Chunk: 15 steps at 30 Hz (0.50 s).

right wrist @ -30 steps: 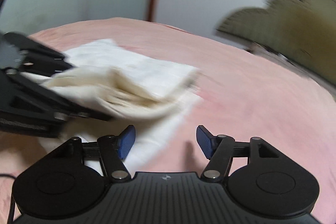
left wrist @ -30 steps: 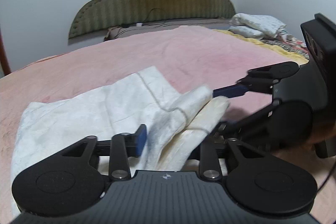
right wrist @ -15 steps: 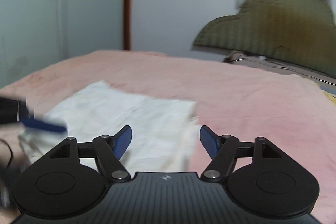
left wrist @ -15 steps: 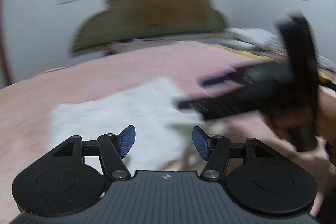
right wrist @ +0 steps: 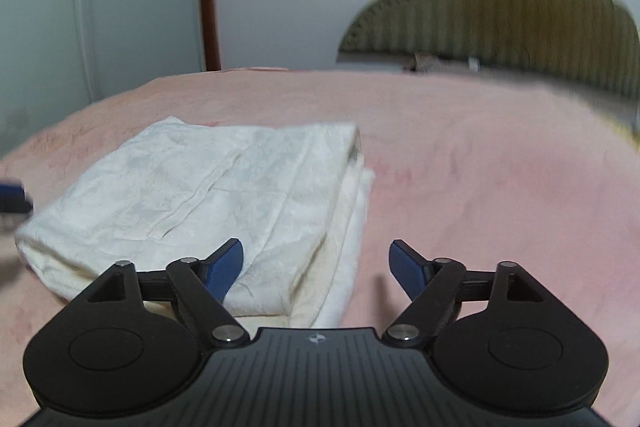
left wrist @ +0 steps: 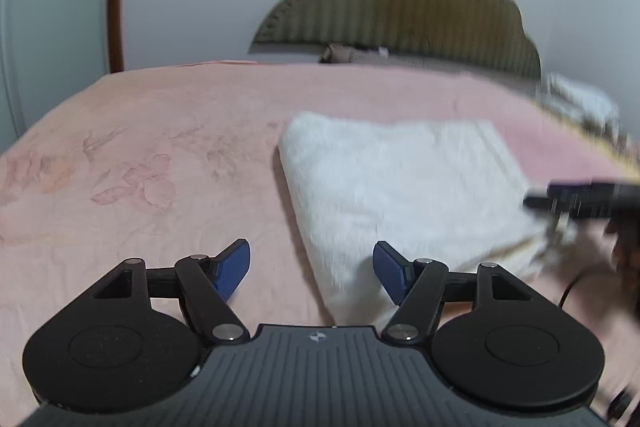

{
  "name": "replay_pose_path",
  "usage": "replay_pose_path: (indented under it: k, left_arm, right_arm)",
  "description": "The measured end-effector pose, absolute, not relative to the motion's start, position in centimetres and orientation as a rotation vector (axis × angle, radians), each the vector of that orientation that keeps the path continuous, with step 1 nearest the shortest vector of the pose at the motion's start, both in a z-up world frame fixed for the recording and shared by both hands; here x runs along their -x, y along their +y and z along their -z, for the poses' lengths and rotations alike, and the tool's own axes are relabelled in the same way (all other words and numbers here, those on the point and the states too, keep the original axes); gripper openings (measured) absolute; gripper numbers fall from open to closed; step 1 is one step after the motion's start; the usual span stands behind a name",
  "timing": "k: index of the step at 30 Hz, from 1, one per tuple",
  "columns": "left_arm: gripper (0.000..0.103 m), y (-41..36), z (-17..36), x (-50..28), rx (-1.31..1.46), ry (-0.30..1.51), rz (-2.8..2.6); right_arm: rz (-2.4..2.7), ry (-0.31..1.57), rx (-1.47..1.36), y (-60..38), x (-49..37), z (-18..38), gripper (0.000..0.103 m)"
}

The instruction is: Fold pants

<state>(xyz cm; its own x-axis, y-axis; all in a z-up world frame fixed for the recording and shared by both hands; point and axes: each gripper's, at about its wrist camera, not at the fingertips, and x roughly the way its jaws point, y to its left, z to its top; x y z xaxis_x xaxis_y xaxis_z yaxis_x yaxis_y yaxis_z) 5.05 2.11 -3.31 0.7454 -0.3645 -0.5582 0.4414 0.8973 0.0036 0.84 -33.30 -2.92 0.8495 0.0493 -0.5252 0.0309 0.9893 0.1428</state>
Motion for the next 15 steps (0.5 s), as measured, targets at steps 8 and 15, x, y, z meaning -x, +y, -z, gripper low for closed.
replay_pose_path:
  k: [8, 15]
  left_arm:
    - [0.073, 1.8, 3.0, -5.3, -0.075, 0.529, 0.380]
    - [0.087, -0.7, 4.1, -5.9, -0.074, 0.613, 0.292]
  right_arm:
    - [0.065, 0.508, -0.231, -33.4, 0.3, 2.6, 0.087]
    - [0.007, 0.483, -0.100, -28.7, 0.1, 1.9, 0.092]
